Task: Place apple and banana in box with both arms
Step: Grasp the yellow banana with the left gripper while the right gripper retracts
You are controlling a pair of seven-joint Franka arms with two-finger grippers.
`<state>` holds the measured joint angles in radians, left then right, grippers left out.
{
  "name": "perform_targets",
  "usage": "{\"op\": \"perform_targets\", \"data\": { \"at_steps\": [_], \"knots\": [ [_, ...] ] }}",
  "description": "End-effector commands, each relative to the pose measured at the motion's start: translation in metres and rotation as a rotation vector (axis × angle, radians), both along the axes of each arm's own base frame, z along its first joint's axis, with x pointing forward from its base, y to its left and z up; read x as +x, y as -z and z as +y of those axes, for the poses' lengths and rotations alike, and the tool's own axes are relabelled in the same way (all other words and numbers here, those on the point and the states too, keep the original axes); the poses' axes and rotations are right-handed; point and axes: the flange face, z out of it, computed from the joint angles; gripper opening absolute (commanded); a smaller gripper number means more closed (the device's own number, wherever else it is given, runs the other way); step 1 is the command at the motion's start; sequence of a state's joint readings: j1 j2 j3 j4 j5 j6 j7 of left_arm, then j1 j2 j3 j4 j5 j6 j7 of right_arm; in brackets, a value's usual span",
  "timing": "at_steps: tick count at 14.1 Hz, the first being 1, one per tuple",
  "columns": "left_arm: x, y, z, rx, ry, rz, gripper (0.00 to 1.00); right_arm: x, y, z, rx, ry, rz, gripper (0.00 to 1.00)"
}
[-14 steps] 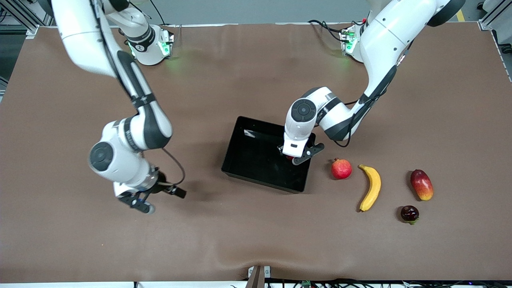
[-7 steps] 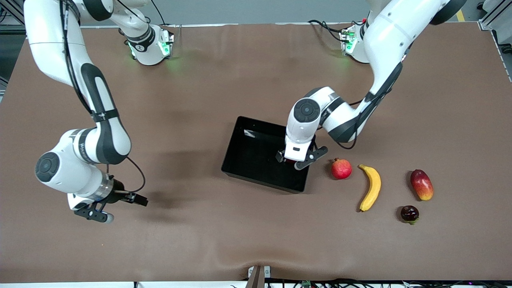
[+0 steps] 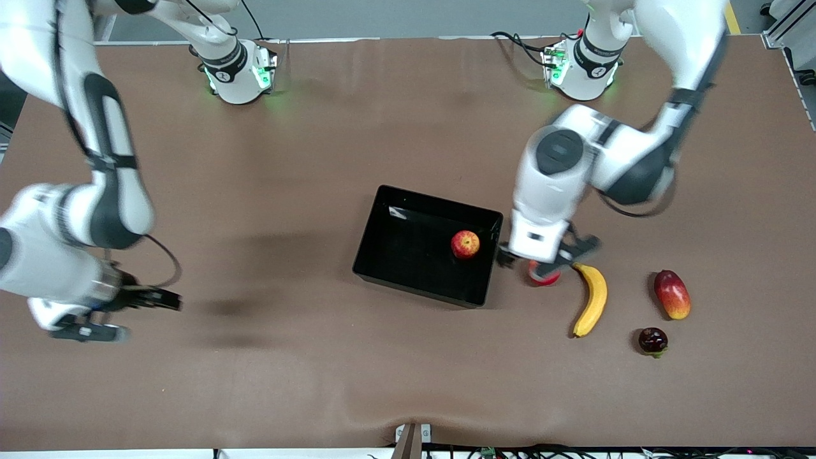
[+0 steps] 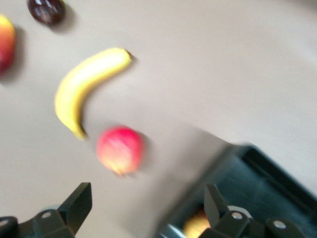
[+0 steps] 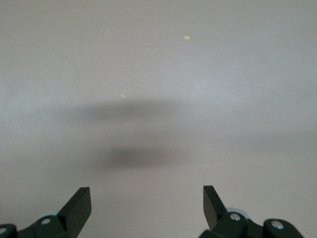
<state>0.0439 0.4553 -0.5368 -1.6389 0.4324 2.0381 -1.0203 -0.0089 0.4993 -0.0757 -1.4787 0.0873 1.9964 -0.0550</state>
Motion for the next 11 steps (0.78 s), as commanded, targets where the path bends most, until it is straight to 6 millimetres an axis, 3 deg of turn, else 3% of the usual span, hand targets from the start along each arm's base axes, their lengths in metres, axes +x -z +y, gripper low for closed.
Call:
{"op": "perform_targets", "data": {
  "at_steps": [1, 2, 5, 9, 11],
  "knots": [
    [0.019, 0.039, 0.058, 0.011, 0.115, 0.092, 1.00, -0.024, -0.047, -0.013, 0.001, -0.022, 0.021, 1.00],
    [0.025, 0.056, 0.076, 0.001, 0.147, 0.120, 1.00, -0.025, -0.050, -0.013, 0.001, -0.022, 0.018, 1.00],
    [0.034, 0.113, 0.113, -0.002, 0.315, 0.203, 0.82, -0.025, -0.050, 0.000, 0.006, -0.041, 0.024, 1.00],
    [0.040, 0.148, 0.149, -0.002, 0.458, 0.224, 0.79, -0.035, -0.068, 0.025, 0.010, -0.079, 0.048, 1.00],
    [0.043, 0.166, 0.161, -0.029, 0.482, 0.175, 0.79, -0.049, -0.085, 0.018, 0.015, -0.072, 0.089, 1.00]
  ]
}}
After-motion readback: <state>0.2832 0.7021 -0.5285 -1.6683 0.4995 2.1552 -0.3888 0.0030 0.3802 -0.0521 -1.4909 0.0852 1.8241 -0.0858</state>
